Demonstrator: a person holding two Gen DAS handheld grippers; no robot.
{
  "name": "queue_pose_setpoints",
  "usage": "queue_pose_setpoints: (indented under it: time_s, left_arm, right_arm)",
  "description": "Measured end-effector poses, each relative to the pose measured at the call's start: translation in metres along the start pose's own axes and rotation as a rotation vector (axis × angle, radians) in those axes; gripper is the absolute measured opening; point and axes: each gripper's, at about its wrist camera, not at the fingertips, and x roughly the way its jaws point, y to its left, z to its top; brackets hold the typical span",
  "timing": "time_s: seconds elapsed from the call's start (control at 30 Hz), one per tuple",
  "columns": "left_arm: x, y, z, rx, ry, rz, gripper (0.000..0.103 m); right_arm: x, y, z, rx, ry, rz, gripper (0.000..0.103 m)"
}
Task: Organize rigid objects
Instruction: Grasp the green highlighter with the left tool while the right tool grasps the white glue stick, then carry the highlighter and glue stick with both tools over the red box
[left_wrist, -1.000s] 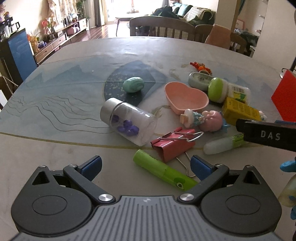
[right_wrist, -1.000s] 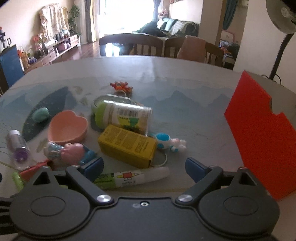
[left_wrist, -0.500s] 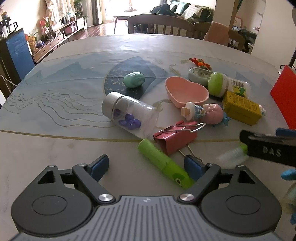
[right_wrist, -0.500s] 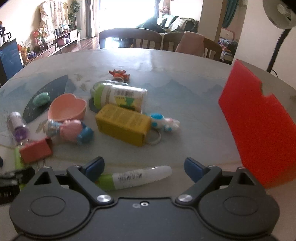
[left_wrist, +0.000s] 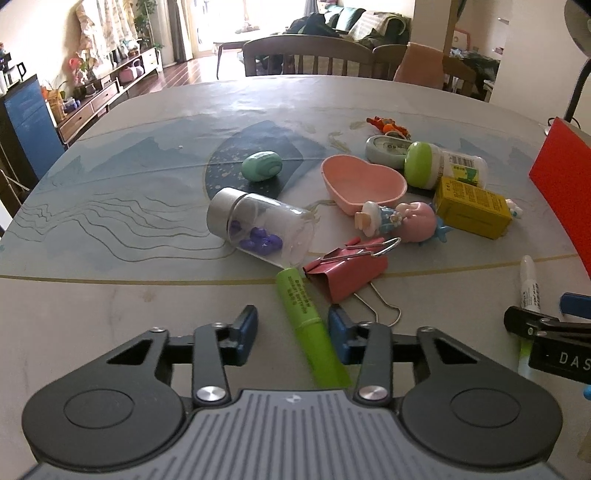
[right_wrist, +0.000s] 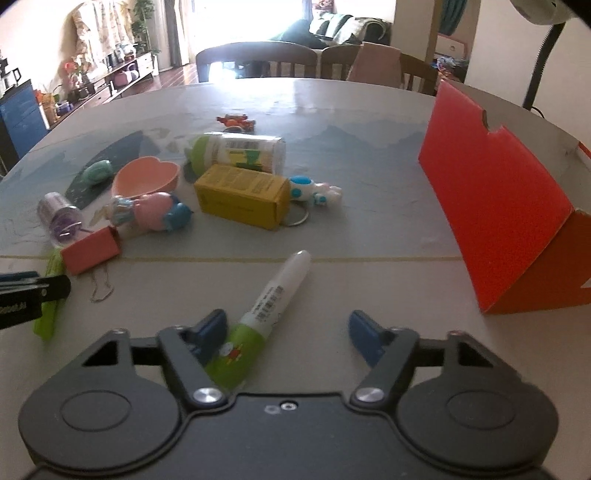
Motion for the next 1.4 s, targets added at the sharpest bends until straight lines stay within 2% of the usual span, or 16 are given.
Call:
queue_pose_setpoints:
  time_s: [0.07, 0.13, 0.17, 0.23, 0.6, 0.97, 1.2, 1.4]
  left_arm:
    - [-0.001, 0.001, -0.001, 0.002, 0.001, -0.002, 0.032]
    - [-0.002, 0.002, -0.002, 0.0, 0.003, -0.008, 0.027]
    - [-0.003, 0.003, -0.003, 0.0, 0.004, -0.01, 0.021]
    - [-0.005, 0.005, -0.005, -0.001, 0.009, -0.02, 0.018]
    - [-0.034, 0.011, -0.021, -0.002, 0.006, -0.083, 0.016]
    - [-0.086, -0.008, -0.015, 0.042, -0.026, -0.204, 0.016]
    - [-0.115, -0.04, 0.003, 0.096, -0.071, -0.272, 0.016]
    - [-0.127, -0.093, 0.029, 0.145, -0.097, -0.336, 0.016]
  right_arm:
    - [-0.003, 0.004, -0.001, -0.011, -0.001, 0.01, 0.048]
    - [-0.005, 0.006, -0.001, -0.02, 0.002, 0.029, 0.028]
    - [-0.006, 0.007, -0.001, -0.02, 0.005, 0.035, 0.025]
    - [-0.008, 0.007, -0.001, -0.002, 0.013, 0.045, 0.017]
    - [-0.05, 0.004, -0.015, 0.072, -0.029, 0.055, 0.016]
    - [-0.112, -0.016, -0.014, 0.121, -0.103, 0.047, 0.016]
    - [-0.146, -0.05, 0.004, 0.132, -0.174, 0.063, 0.016]
    - [-0.158, -0.099, 0.03, 0.148, -0.191, 0.064, 0.016]
